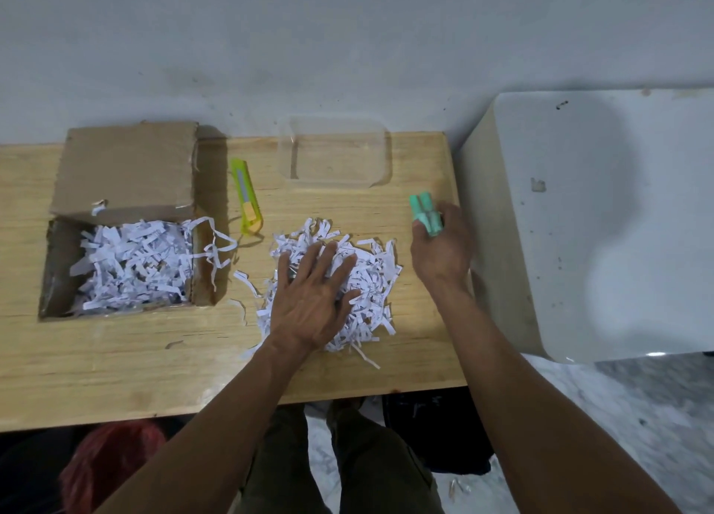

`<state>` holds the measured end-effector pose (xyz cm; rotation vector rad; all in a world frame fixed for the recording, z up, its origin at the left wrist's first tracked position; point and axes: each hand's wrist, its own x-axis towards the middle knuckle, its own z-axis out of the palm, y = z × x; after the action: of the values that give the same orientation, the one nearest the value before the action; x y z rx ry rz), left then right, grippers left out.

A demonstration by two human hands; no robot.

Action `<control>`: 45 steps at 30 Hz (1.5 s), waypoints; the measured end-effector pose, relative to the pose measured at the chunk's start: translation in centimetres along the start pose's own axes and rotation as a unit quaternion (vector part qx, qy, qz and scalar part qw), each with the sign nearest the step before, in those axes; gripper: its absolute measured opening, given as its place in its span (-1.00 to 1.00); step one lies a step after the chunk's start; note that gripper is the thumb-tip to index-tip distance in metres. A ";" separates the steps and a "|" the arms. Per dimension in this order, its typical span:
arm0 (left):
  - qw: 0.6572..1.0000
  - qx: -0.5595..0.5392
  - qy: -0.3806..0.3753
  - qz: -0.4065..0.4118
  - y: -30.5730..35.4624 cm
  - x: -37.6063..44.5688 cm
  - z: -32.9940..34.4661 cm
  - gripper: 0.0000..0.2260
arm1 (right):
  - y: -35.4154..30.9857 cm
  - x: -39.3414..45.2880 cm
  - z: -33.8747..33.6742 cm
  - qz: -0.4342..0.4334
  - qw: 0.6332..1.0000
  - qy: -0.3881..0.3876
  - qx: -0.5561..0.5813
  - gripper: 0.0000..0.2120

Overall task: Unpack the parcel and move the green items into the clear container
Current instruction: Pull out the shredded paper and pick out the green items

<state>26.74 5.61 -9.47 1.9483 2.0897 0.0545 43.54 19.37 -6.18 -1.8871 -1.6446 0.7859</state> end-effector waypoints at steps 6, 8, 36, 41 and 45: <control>1.000 0.005 -0.006 0.000 0.0 0.1 0.3 -0.45 | 1.4 0.0 1.8 -0.033 0.997 0.006 -0.076 -0.70; 1.000 0.004 -0.008 0.005 -0.2 0.1 0.4 -0.45 | 1.7 0.0 1.9 -0.042 0.996 -0.001 -0.074 -0.70; 0.960 -0.220 0.137 -0.105 -5.8 -7.0 0.2 -0.56 | 0.5 -8.4 2.2 -0.232 0.959 -0.099 -0.130 -0.72; 0.925 -0.291 0.112 -0.215 -6.7 -6.7 -0.7 -0.74 | 0.0 -8.0 2.1 -0.203 0.971 -0.067 -0.104 -0.75; 0.929 -0.272 0.177 -0.178 -6.6 -7.3 -1.2 -0.76 | -2.0 -8.9 2.0 -0.224 0.960 -0.067 -0.156 -0.64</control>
<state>20.41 -1.98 -8.40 1.2837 2.2833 0.8679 39.83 10.79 -5.33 -1.5771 -2.2823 0.4915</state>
